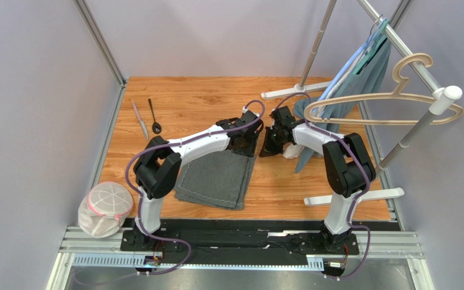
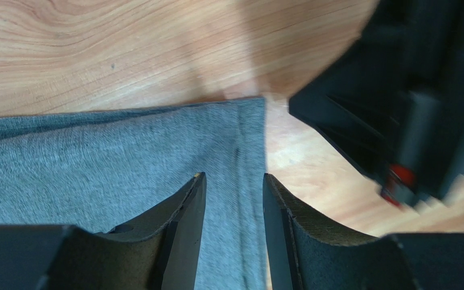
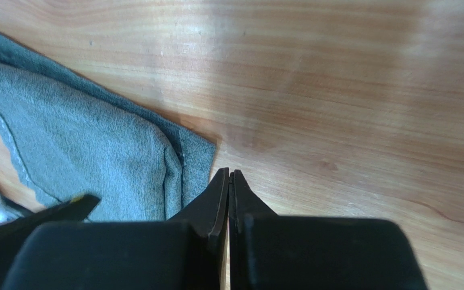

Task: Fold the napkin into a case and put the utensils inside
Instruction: Smooth out the lower triangle-folded napkin at the center of the board.

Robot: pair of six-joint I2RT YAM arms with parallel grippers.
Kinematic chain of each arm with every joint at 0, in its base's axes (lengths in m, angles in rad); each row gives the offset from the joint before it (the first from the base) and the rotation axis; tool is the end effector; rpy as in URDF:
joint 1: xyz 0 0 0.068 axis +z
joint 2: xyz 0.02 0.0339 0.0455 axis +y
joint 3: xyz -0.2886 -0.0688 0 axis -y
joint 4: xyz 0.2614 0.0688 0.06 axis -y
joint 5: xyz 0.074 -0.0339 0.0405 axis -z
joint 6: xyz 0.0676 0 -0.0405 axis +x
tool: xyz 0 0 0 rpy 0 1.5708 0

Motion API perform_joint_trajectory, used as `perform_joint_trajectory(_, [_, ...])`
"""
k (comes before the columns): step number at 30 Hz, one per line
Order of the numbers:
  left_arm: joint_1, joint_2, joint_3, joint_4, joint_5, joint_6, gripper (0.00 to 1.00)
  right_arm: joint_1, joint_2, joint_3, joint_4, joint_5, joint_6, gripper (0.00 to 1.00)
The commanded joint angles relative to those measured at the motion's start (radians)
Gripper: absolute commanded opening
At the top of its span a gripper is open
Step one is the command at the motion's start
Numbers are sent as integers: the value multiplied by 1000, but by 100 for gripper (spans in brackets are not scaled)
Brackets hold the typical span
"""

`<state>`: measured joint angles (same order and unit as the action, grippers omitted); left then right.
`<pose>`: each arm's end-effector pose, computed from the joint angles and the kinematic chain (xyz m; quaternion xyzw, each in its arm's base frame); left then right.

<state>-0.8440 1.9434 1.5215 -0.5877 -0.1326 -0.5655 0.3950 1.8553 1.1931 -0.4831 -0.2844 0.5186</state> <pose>0.3144 -0.3402 0.2106 0.1149 0.9520 -0.1305 0.2517 0.3632 0.1720 0.1506 0.0299 0.9676 0.2165 0.1265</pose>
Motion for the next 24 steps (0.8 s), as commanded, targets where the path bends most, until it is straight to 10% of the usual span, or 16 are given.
perform_joint_trajectory(1, [3,70,95,-41,-13,67,48,-4,-25,-29,103,-100,32,0])
perform_joint_trajectory(18, [29,200,175,-73,-30,73,36,-2,4,-61,198,-170,66,0])
perform_joint_trajectory(24, [37,189,169,-72,-29,62,18,-2,33,-58,218,-177,67,0])
